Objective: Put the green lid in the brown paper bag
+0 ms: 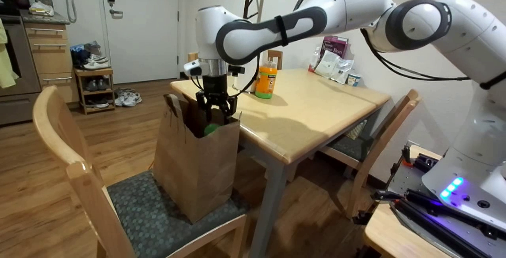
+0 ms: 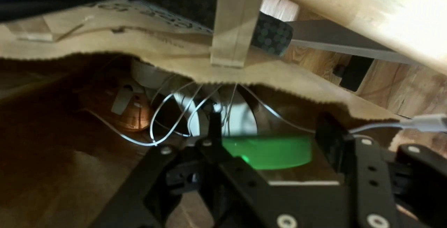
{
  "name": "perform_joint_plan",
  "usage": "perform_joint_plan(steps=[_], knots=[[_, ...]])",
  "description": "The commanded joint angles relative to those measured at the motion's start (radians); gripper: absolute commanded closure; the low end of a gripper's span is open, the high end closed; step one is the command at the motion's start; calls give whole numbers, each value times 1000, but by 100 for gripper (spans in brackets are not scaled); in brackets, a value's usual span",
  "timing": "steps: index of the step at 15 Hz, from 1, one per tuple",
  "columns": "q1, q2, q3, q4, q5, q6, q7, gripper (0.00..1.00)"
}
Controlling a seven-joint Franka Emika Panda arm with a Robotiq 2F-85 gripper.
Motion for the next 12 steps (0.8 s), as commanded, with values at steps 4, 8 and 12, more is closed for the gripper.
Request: perform_joint_plan(steps=[4, 8, 12], knots=[[-9, 91, 15, 104, 41, -43, -8, 7], [2, 94, 0, 137, 26, -61, 14, 0], [37, 68, -17, 215, 7, -96, 47, 0]])
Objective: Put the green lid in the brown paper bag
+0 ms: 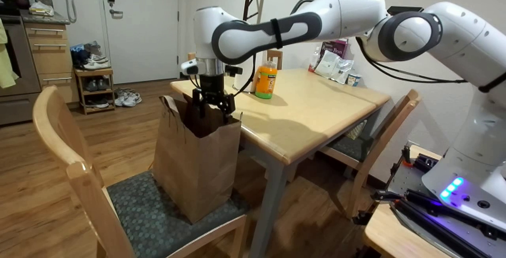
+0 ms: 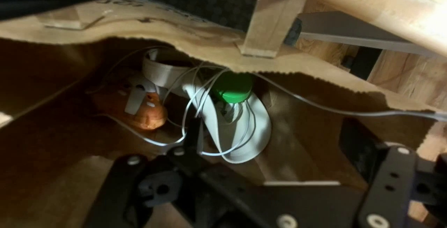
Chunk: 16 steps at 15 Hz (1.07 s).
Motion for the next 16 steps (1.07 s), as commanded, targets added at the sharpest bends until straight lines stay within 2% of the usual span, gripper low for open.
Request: perform_joint_plan(steps=[1, 5, 8, 12, 16], knots=[[41, -18, -19, 95, -16, -55, 55, 0], [81, -46, -73, 178, -26, -92, 212, 0], [85, -88, -113, 219, -15, -149, 341, 0], [23, -172, -136, 236, 22, -240, 466, 0], [-86, -231, -141, 211, 55, -306, 549, 0]])
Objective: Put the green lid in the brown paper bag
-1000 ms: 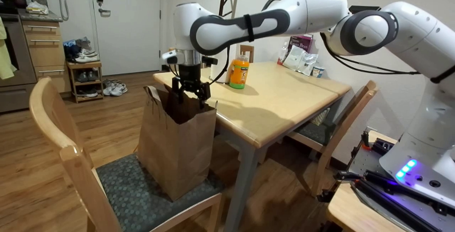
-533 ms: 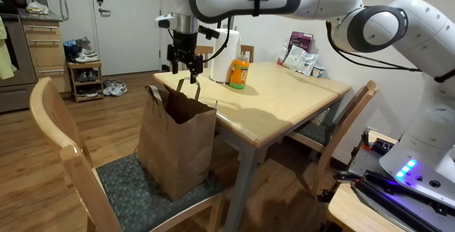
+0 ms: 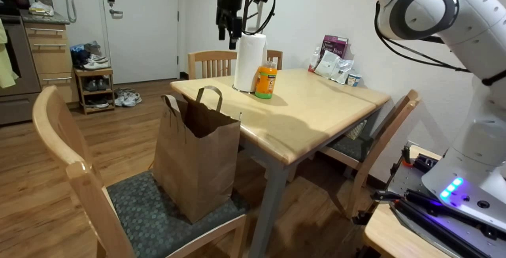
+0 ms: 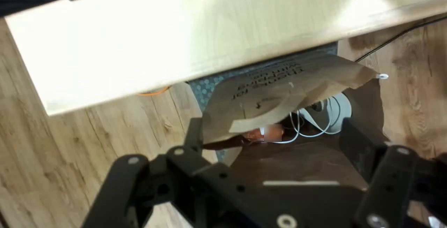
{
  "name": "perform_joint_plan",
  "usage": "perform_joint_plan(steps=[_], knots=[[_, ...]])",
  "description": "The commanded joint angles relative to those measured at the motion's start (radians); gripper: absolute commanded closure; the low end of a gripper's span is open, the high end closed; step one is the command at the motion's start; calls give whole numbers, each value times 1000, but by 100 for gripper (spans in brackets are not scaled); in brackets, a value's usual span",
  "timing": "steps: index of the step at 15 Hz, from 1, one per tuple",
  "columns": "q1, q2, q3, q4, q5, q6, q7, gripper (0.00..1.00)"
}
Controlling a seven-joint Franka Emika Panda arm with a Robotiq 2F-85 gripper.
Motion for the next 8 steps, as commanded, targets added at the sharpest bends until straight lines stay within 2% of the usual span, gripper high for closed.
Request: perform_joint_plan(steps=[1, 4, 5, 8], knots=[[-104, -47, 7, -44, 64, -57, 79, 0], [-190, -36, 33, -78, 154, -63, 109, 0], [-153, -18, 3, -24, 107, -55, 63, 0], [-196, -16, 17, -56, 142, -55, 69, 0]])
